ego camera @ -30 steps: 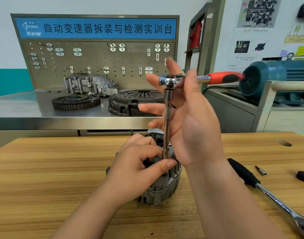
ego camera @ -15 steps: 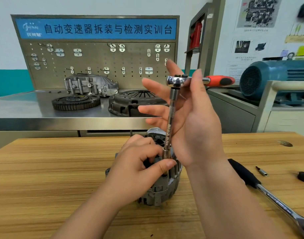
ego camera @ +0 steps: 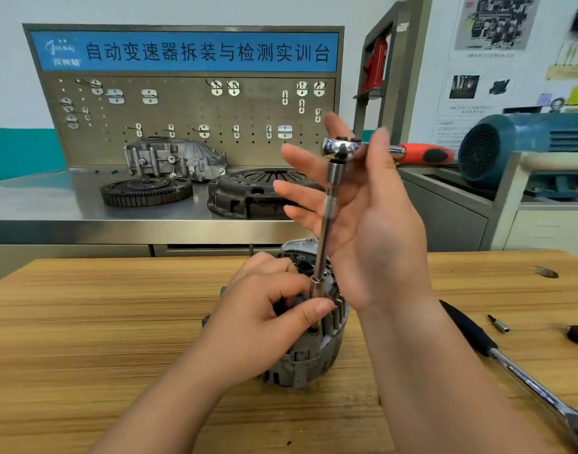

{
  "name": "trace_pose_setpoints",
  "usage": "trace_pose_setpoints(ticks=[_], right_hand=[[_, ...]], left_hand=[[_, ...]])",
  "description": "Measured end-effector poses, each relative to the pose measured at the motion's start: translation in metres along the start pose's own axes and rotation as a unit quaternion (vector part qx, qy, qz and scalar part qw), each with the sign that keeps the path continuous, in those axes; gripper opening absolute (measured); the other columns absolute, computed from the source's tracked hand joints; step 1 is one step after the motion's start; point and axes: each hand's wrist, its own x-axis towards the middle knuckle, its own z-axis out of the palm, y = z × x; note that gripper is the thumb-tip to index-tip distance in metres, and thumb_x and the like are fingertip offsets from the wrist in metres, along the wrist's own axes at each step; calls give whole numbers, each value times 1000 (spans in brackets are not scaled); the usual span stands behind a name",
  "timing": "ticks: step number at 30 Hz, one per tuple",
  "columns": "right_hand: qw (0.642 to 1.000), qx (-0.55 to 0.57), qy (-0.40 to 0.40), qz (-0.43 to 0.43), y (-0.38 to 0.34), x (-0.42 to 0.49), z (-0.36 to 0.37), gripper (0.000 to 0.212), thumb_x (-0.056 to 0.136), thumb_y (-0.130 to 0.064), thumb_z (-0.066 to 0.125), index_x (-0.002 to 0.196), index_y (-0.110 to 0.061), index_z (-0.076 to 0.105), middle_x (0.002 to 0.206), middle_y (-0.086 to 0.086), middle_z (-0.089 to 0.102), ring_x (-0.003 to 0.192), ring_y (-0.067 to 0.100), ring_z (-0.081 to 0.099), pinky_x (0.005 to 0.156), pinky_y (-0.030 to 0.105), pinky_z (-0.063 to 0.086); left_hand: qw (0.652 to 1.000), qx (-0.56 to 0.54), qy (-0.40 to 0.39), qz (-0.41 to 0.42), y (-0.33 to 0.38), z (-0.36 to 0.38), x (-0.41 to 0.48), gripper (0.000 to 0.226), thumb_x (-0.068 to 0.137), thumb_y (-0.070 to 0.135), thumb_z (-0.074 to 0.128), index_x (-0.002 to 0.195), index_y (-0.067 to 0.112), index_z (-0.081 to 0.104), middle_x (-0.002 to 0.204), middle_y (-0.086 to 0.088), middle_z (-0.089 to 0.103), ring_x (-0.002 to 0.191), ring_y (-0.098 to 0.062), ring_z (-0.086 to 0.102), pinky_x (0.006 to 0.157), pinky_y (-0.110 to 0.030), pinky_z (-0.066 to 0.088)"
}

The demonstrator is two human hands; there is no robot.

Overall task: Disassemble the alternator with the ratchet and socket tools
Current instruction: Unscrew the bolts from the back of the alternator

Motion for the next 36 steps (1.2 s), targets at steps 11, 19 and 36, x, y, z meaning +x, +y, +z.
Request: trace_pose_setpoints(ticks=[11,19,36], right_hand=[[999,15,2,-40,-1,0,1,36,91,-45,46,120,-27,58,107,-1,73,98,18,69,81,21,51],[993,-26,0,-115,-1,-1,2,28,92,-23,52,116,-34,61,123,-5,65,118,21,60,95,30,46],[995,67,-17,-73,0,-1,3,23,91,-25,52,109,-31,66,134,3,60,114,30,63,81,25,53]], left_hand=[[1000,3,3,-11,-1,2,0,34,73,60,53,53,33,50,62,6,44,75,-9,42,68,-24,34],[999,-7,16,-29,-2,4,0,37,66,63,57,50,33,41,67,3,48,74,-7,41,64,-17,31],[1000,7,23,-11,-2,6,0,45,69,62,56,54,20,48,61,5,45,73,-9,41,64,-21,32]])
